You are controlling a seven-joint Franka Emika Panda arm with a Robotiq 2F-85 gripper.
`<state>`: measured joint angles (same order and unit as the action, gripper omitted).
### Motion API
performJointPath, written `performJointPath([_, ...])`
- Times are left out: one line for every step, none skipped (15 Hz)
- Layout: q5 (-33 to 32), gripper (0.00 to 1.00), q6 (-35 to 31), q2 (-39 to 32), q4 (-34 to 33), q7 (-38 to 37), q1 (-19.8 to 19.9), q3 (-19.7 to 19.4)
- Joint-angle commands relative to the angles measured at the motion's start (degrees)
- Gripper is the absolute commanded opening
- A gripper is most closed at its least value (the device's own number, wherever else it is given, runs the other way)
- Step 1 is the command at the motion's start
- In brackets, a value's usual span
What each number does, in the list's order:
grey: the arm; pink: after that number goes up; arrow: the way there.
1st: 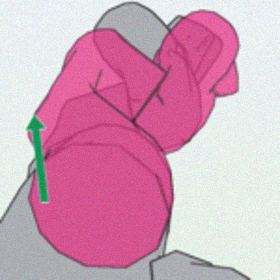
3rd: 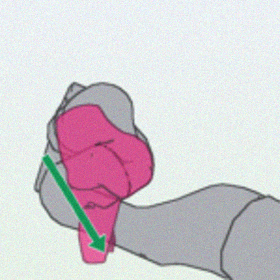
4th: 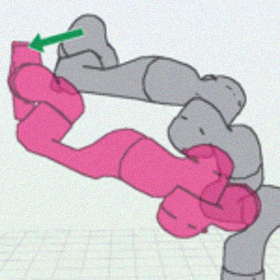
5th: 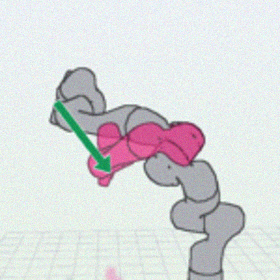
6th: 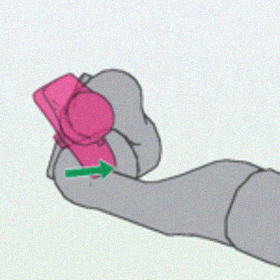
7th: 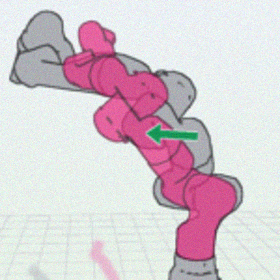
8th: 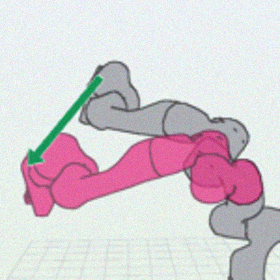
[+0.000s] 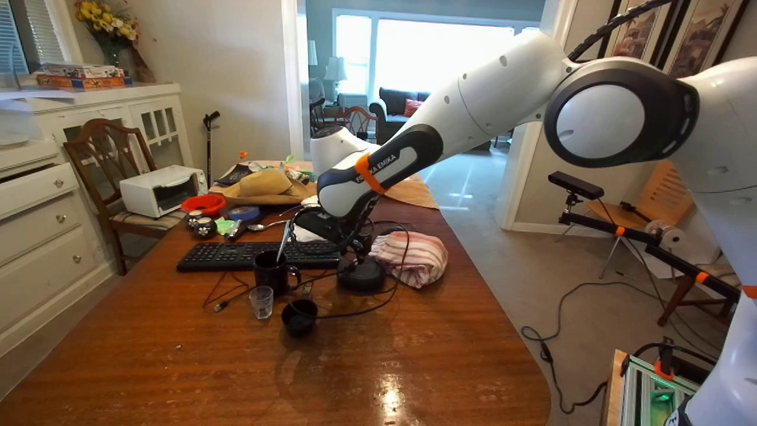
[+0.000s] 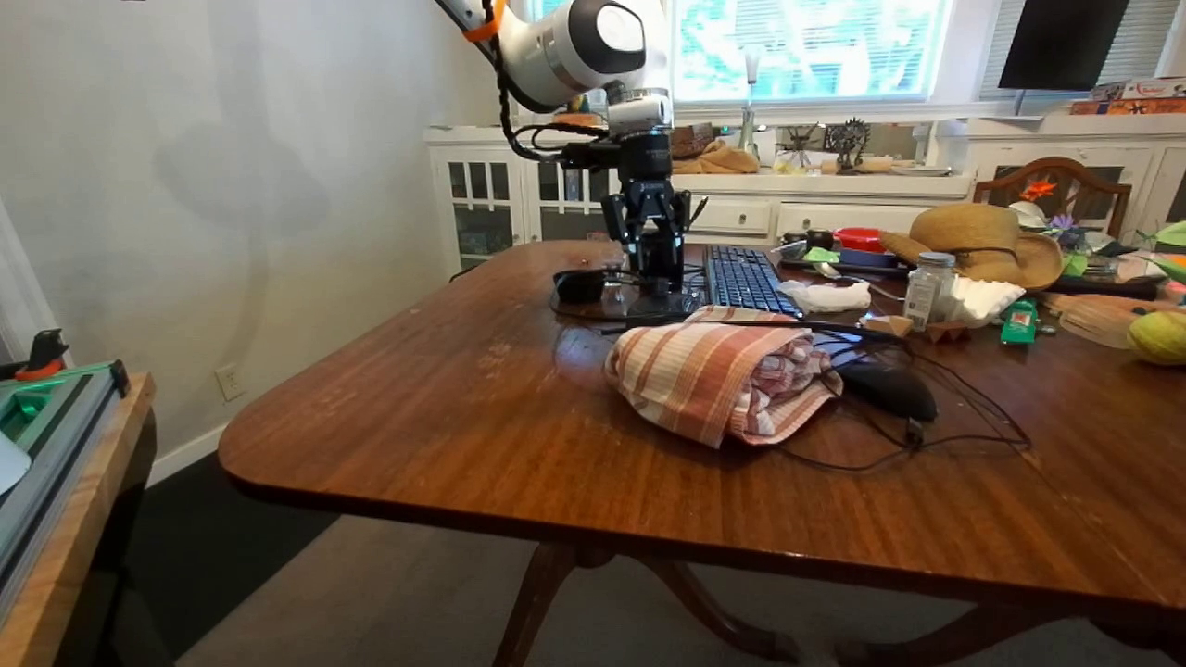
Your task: Move the black cable on the speaker to the left
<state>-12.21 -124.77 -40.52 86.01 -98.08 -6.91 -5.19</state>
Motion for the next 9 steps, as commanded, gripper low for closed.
performJointPath([1.71,0.62,2.92,-3.10,-4.22,-0.32,-0.81,-1.04])
performJointPath([1.84,0.60,3.18,-3.47,-4.67,-0.30,-0.80,-1.10])
performJointPath([1.88,0.61,3.53,-3.87,-5.19,-0.26,-0.81,-1.17])
performJointPath([1.91,0.60,3.71,-4.25,-5.58,-0.31,-0.86,-1.25])
performJointPath([1.89,0.62,3.61,-4.50,-5.83,-0.29,-0.90,-1.32])
performJointPath([1.93,0.59,3.80,-4.79,-6.21,-0.29,-0.95,-1.37])
performJointPath([1.98,0.59,3.99,-5.09,-6.54,-0.24,-0.97,-1.39])
performJointPath([1.99,0.57,4.09,-5.32,-6.74,-0.23,-1.01,-1.40])
performJointPath([2.05,0.55,4.44,-5.53,-6.99,-0.22,-1.05,-1.38])
